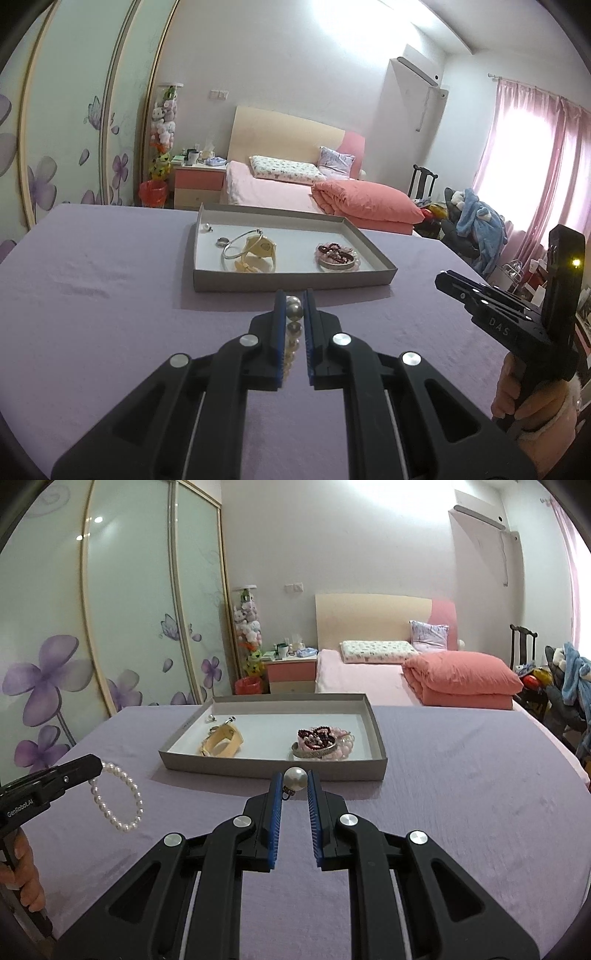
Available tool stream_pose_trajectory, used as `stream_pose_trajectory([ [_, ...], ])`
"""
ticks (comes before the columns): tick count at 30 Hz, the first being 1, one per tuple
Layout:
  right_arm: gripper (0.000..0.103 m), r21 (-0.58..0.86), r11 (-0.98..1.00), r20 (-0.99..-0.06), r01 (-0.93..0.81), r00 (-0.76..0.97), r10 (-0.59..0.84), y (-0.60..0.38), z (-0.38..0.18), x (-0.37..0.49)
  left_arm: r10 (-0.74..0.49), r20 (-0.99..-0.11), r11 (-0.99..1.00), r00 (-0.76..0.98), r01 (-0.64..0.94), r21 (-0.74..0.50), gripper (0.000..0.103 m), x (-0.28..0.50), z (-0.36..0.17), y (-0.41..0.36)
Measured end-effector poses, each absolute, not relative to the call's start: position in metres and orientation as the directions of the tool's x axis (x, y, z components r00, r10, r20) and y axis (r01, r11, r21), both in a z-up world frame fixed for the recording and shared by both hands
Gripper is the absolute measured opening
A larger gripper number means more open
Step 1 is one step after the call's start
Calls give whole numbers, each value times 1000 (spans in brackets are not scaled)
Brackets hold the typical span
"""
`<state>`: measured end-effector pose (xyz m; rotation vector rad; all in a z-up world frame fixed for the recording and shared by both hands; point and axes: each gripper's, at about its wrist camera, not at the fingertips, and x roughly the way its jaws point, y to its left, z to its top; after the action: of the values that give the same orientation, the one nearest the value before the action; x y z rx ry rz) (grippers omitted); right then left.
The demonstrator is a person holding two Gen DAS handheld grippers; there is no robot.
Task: Organize jewelry
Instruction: 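Carry the pearl bracelet and pearl stud into the grey tray and release both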
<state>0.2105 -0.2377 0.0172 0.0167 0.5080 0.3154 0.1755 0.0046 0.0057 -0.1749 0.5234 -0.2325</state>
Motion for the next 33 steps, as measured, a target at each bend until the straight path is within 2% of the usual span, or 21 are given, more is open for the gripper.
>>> stream_pose_trajectory([
  [17, 15, 98, 952, -453, -291, 839, 303, -241, 22, 211, -262, -471, 962, 843, 188, -199, 10, 178, 11, -3],
  [33, 15, 76, 963, -305, -260, 913, 271, -247, 63, 248, -153, -411, 986, 899, 111, -125, 10, 226, 51, 12],
])
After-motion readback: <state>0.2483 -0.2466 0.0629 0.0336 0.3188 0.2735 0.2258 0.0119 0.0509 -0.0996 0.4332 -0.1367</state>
